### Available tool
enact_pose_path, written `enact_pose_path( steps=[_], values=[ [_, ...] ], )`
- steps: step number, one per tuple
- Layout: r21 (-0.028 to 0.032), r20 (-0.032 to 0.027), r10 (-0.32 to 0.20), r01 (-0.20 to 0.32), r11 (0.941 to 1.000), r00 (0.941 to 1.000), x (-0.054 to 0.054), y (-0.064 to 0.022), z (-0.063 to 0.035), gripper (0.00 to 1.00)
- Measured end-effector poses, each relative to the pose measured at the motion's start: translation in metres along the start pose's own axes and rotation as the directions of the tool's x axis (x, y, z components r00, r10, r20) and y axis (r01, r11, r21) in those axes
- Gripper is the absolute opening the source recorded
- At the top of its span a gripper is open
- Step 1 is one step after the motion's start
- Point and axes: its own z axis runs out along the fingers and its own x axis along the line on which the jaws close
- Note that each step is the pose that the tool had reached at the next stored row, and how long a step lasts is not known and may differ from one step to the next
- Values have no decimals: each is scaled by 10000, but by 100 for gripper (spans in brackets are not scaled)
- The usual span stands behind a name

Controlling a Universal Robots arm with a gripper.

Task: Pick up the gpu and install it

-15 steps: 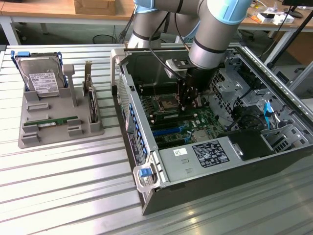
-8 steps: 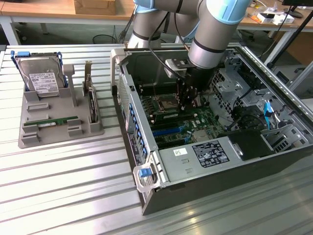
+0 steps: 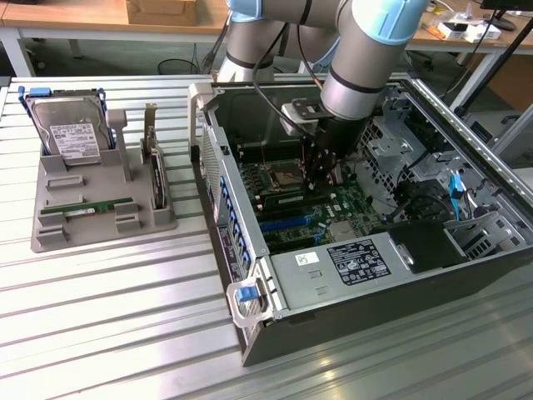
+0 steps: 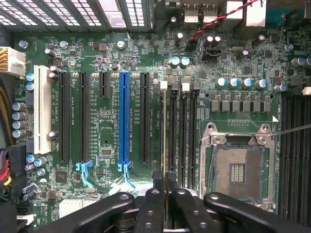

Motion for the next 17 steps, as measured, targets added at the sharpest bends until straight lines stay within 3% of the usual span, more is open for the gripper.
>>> enact_pose_path(
  steps=[13, 14, 15, 17],
  values=[
    [0, 2, 11, -11, 10000, 10000, 14, 2, 25, 13],
    [0, 3, 11, -11, 10000, 10000, 15, 3, 9, 56],
    [0, 3, 11, -11, 10000, 10000, 12, 4, -15, 62],
    [0, 11, 11, -11, 10000, 10000, 7, 9, -123, 54]
  ],
)
